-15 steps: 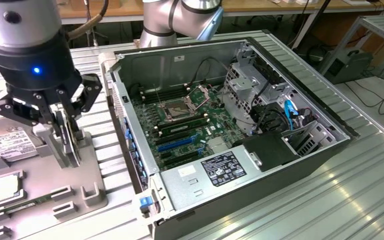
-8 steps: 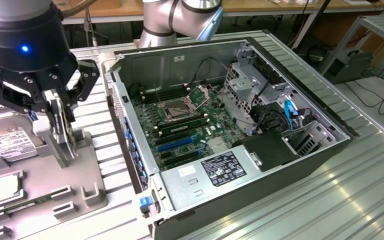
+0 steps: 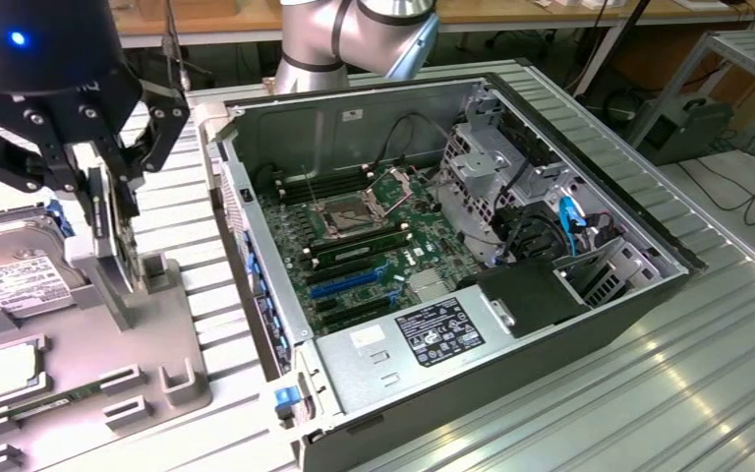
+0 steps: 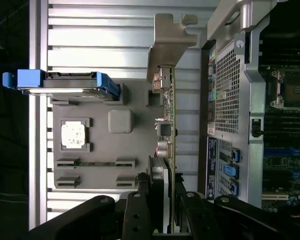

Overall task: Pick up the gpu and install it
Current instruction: 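Pick up the gpu and move the gpu toward the slot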

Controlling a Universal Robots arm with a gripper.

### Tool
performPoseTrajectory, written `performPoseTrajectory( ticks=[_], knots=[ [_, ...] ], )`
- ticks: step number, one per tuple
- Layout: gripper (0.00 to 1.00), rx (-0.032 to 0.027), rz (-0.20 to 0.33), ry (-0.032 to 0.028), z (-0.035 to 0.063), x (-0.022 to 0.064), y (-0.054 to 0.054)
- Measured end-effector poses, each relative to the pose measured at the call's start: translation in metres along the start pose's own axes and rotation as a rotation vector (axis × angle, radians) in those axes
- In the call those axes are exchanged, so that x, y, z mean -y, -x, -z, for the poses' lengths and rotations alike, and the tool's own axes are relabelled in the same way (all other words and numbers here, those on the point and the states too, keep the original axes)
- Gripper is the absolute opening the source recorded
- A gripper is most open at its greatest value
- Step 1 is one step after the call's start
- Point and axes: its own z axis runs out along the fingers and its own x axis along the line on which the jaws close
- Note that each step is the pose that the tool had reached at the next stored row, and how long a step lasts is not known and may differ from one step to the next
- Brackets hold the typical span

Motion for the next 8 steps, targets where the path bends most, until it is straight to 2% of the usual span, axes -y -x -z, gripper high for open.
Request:
performPoseTrajectory(
  ticks=[5, 7, 8],
  knots=[
    [0.29, 0.0028, -0.004, -0.001, 0.0197, -0.0016, 0.0],
    [0.29, 0.0038, -0.005, -0.0031, 0.0272, -0.0026, 0.0],
    [0.29, 0.0058, -0.005, -0.0054, 0.0343, -0.0041, 0.0]
  ],
)
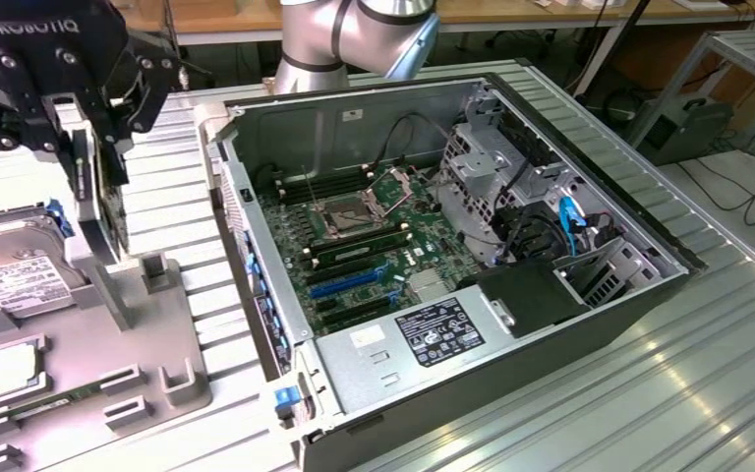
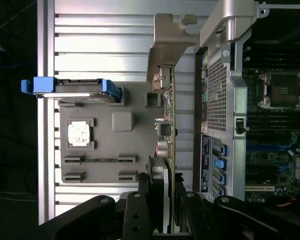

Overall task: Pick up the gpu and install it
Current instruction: 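Pick up the gpu and move the gpu toward the slot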

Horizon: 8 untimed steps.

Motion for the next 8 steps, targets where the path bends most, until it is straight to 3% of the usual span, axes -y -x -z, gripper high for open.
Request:
performPoseTrajectory(
  ticks=[1, 2, 5, 8],
  knots=[
    [0.29, 0.0086, 0.0, -0.0003, 0.0014, -0.0001, 0.0],
    [0.29, 0.0119, 0.001, -0.0005, 0.0016, -0.0001, 0.0],
    [0.29, 0.0132, 0.0, -0.0005, 0.0012, 0.0, 0.005],
    [0.29, 0.0134, 0.001, -0.0005, 0.0008, 0.0001, 0.018]
  ],
)
